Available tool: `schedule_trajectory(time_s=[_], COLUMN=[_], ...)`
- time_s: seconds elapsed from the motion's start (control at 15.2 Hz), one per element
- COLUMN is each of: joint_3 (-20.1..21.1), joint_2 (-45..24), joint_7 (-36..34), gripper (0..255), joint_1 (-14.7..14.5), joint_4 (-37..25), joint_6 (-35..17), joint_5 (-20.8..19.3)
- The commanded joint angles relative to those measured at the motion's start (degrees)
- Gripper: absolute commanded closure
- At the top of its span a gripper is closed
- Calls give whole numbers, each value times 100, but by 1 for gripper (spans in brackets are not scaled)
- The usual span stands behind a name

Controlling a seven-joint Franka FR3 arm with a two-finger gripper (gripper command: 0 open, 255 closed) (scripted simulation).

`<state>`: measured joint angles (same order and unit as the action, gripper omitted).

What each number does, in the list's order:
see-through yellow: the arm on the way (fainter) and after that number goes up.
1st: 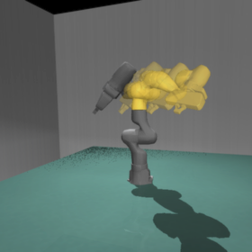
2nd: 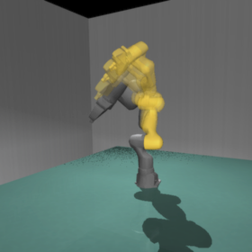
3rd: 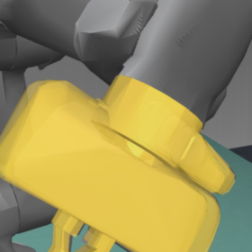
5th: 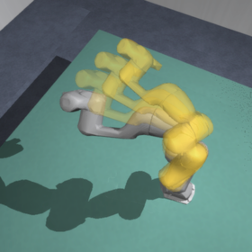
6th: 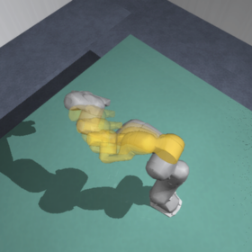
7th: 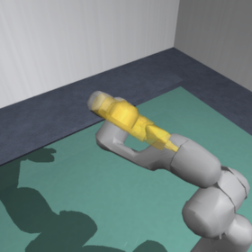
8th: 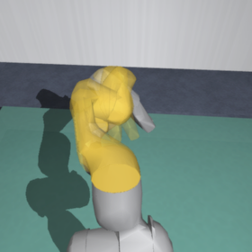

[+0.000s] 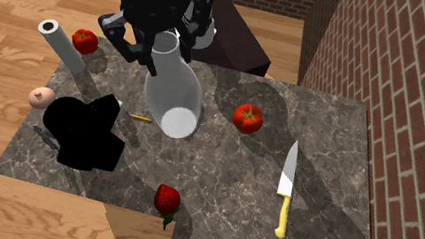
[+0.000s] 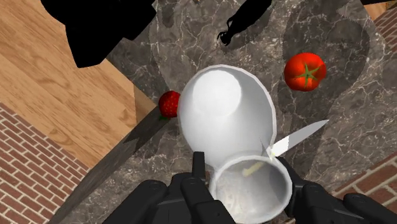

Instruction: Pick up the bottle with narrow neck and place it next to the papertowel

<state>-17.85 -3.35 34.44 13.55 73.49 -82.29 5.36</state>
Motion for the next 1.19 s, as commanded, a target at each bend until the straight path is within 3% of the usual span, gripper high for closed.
schedule_trajectory(time_s=[0.0,0.53,1.12], joint_3=[-63,-435,-1034], joint_2=[294,1243,1858], joint_7=[151,905,1924], gripper=[255,255,255], joint_1=[61,401,808], joint_4=[310,1171,1476], joint_6=[-20,61,354], joint_5=[-76,-370,-671])
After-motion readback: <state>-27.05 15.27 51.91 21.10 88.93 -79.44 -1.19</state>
